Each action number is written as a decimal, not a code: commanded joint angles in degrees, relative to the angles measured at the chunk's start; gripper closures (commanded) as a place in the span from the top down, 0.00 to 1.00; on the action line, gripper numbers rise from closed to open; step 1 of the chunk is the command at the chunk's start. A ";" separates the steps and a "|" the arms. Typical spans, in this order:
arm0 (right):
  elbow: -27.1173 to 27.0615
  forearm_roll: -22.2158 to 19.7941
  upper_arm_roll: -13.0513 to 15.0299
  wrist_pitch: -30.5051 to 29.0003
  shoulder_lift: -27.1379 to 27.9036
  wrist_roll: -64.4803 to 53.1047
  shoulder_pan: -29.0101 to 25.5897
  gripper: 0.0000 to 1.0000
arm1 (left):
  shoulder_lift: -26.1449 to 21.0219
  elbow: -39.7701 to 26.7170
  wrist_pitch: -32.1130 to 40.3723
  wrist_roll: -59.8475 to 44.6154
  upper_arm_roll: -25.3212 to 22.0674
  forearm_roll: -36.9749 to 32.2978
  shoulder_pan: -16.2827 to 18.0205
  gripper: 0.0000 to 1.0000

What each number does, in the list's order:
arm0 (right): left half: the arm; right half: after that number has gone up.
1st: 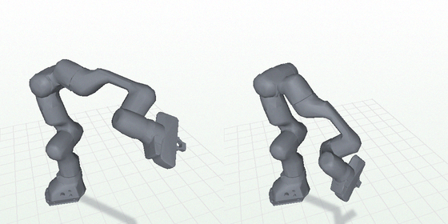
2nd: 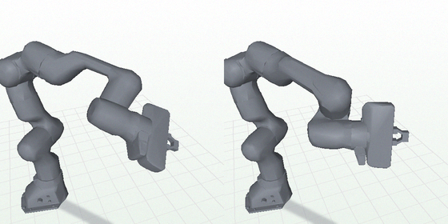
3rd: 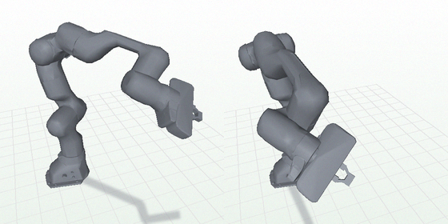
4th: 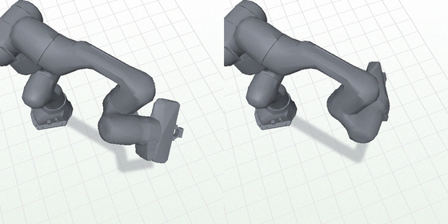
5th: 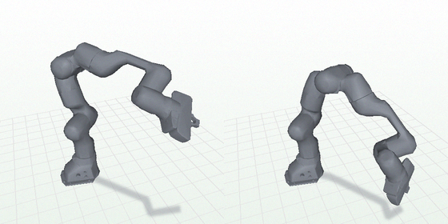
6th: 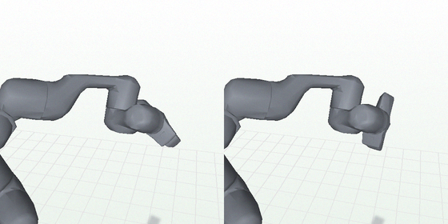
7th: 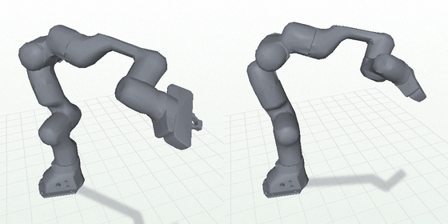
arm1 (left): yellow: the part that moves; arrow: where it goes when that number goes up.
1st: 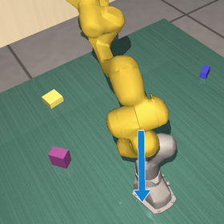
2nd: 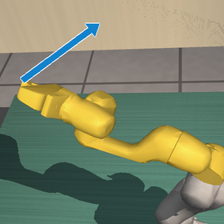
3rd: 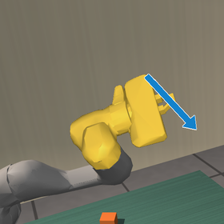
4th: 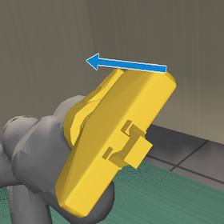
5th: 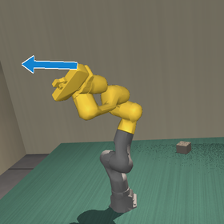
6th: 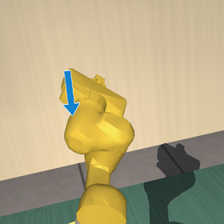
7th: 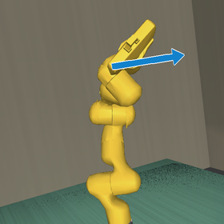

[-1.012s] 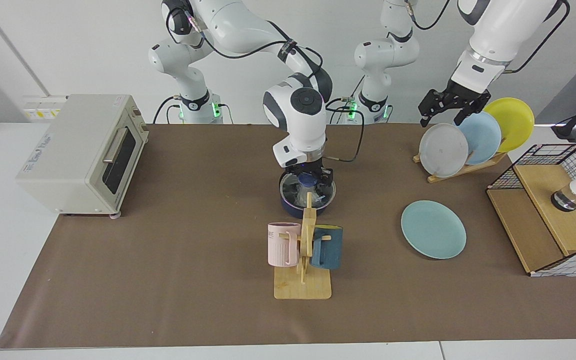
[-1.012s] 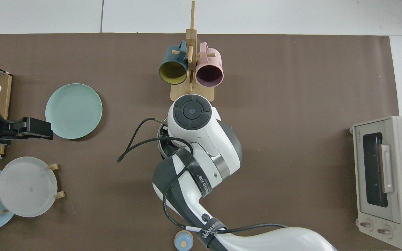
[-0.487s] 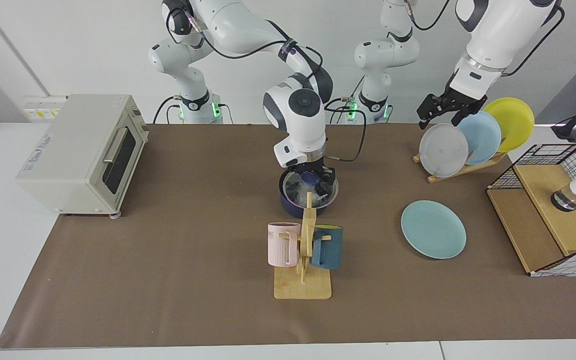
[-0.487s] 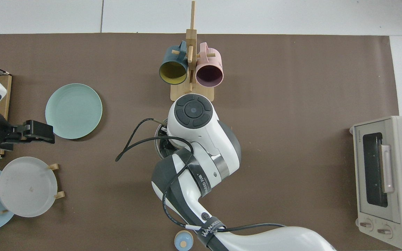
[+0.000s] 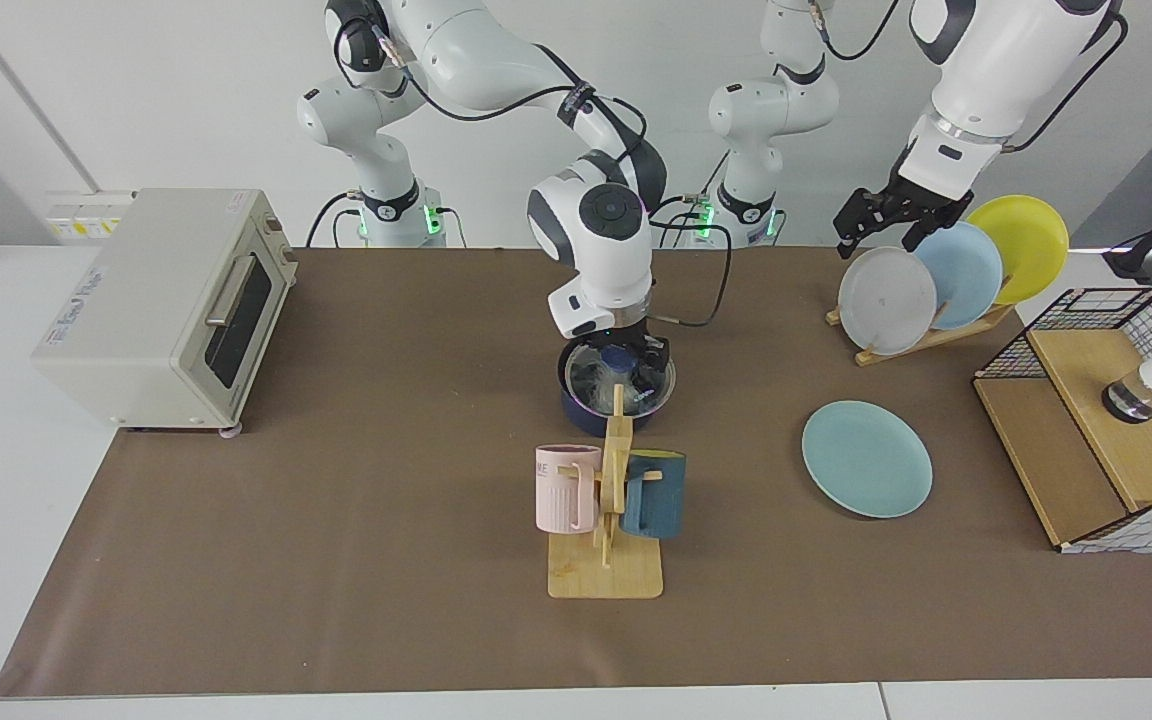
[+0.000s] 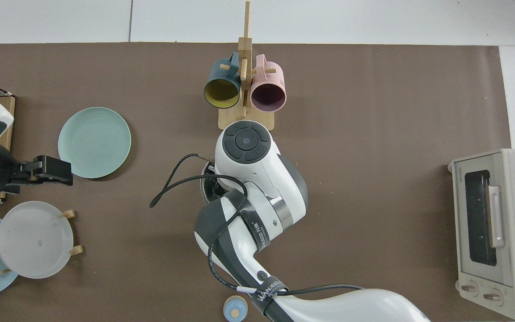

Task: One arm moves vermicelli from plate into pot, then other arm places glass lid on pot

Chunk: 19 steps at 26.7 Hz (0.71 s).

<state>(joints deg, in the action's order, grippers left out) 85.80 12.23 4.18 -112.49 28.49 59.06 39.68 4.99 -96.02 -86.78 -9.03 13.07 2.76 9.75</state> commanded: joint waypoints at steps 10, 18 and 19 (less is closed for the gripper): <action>1.47 -0.19 0.13 1.13 -0.62 -0.08 0.31 0.12 | 0.98 -1.89 -1.37 -0.64 3.19 0.67 3.78 0.99; 2.35 -1.86 0.13 0.69 -0.71 -0.52 1.01 0.12 | 0.90 -1.89 -4.27 -1.26 2.84 3.40 3.78 0.99; 2.35 -1.86 0.13 0.52 -0.71 -0.52 1.01 0.12 | 0.98 -1.89 -4.19 -1.26 2.75 3.40 3.78 0.99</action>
<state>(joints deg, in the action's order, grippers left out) 86.01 11.57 4.24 -111.85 28.27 58.98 40.01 4.98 -96.50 -88.70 -9.65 15.36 4.69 12.50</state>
